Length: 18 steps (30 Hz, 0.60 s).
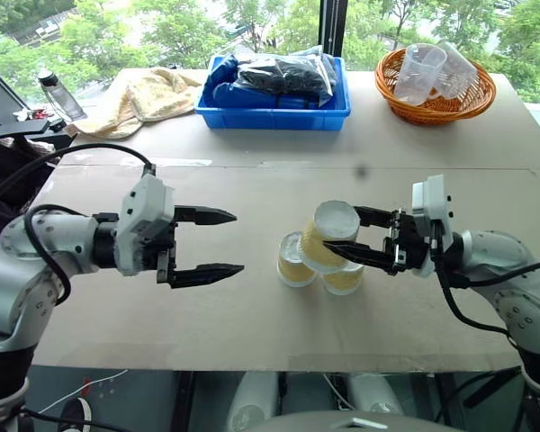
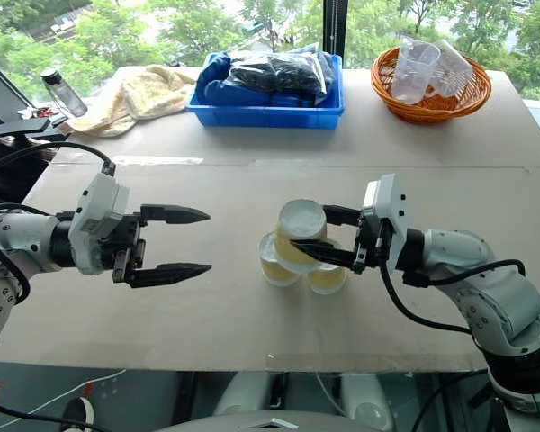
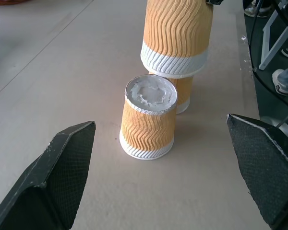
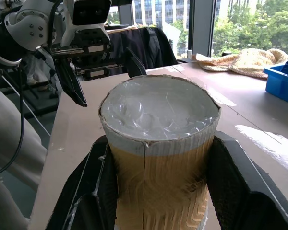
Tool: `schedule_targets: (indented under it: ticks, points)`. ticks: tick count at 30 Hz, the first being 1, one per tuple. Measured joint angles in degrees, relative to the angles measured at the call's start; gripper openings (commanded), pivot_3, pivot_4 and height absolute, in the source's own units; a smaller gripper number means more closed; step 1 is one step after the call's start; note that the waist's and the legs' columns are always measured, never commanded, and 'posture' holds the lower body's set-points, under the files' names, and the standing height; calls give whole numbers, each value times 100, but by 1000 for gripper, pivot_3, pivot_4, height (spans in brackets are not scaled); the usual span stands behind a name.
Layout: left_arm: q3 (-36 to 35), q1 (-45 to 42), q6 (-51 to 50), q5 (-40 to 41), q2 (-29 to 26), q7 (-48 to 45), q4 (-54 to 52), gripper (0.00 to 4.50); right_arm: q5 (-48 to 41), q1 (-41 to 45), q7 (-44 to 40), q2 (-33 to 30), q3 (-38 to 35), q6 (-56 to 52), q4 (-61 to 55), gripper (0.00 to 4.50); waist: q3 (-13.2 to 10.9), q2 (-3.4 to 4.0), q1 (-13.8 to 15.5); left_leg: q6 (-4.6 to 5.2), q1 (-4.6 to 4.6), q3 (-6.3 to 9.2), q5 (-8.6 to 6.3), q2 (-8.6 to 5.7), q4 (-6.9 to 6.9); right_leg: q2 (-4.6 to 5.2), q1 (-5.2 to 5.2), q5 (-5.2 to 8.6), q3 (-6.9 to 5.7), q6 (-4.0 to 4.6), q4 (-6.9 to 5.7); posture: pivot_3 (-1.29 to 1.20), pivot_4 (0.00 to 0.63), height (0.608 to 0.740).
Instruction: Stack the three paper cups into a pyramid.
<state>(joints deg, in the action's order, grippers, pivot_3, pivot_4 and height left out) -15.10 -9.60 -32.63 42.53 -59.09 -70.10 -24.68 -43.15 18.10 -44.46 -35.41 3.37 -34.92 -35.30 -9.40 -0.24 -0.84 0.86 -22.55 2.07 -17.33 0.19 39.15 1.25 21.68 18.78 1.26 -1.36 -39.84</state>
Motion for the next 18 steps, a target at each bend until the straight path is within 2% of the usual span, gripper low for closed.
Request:
schedule_targets:
  ticks: [12,13,14,16,17,18]
  points:
    - [16,-106,-71,28,10,45,-7,4500,393,-29,-1,-3,124,1,39,1802,0,0,0,-1,-1,0,0,0,2,0,0,0,0,0,-1,0,150,740]
    - [16,-106,-71,28,9,45,-7,4500,399,-36,-3,-3,124,1,40,2786,0,0,0,-1,-1,0,1,0,2,0,0,0,0,0,-1,0,150,740]
    - [16,-107,-72,28,9,45,-7,4500,411,-43,-7,-3,123,2,39,3069,0,0,-1,-1,-1,0,1,0,2,0,0,0,0,0,-1,0,150,740]
    - [17,-112,-73,28,9,42,-7,4500,413,-59,-17,-5,117,5,39,4137,0,0,-1,-1,-1,0,1,0,2,0,0,0,-1,0,-1,0,150,740]
    - [18,-117,-73,28,9,41,-7,4500,412,-62,-20,-8,116,6,39,4459,0,0,0,-1,-1,0,1,0,2,0,0,0,-1,0,-1,0,150,740]
    - [30,-138,-73,27,9,39,-7,4500,406,-73,-29,-18,108,6,39,4459,0,0,0,-1,-1,0,1,0,3,0,0,0,-1,0,-1,0,150,740]
